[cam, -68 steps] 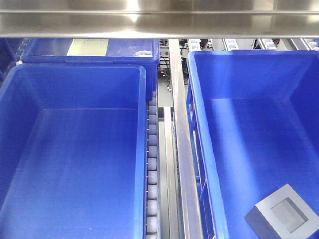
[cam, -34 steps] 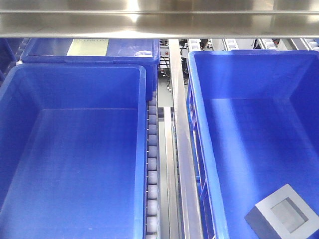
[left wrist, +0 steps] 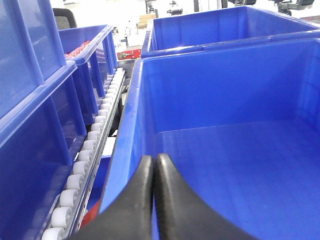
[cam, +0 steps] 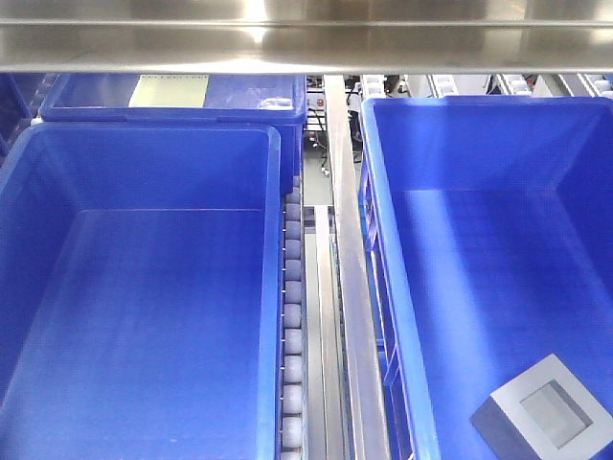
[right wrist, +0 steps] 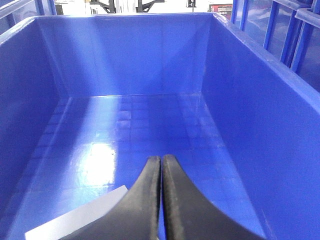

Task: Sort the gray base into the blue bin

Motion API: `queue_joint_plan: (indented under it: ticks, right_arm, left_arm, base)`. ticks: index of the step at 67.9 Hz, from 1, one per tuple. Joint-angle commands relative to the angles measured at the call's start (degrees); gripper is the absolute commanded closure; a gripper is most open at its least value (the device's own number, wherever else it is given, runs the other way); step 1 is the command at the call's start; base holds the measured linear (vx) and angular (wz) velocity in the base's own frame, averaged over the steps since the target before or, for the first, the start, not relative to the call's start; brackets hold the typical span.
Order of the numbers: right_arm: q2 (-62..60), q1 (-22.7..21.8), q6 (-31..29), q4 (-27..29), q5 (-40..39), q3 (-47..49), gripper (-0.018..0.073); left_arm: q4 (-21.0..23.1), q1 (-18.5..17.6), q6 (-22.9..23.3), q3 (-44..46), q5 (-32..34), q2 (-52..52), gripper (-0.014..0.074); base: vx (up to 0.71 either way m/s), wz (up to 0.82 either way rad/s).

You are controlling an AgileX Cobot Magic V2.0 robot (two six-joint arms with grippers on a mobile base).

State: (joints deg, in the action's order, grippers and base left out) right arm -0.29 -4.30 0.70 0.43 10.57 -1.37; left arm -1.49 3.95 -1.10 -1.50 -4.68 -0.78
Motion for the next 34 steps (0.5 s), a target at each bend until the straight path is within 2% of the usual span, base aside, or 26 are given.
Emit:
queue_joint_plan:
  ticks: [1, 34]
  right_arm:
    - [1.0, -0.3, -0.7, -0.4, -2.1, -0.3, 0.0564]
    - [1.0, -0.3, -0.7, -0.4, -2.1, -0.3, 0.0564]
  left_arm:
    - [0.1, -0.2, 0.6, 1.2, 3.8, -0.7, 0.0604]
    - [0.1, -0.2, 0.6, 1.2, 3.8, -0.7, 0.0604]
  base:
    - [0.0, 0.0]
    - [0.0, 0.0]
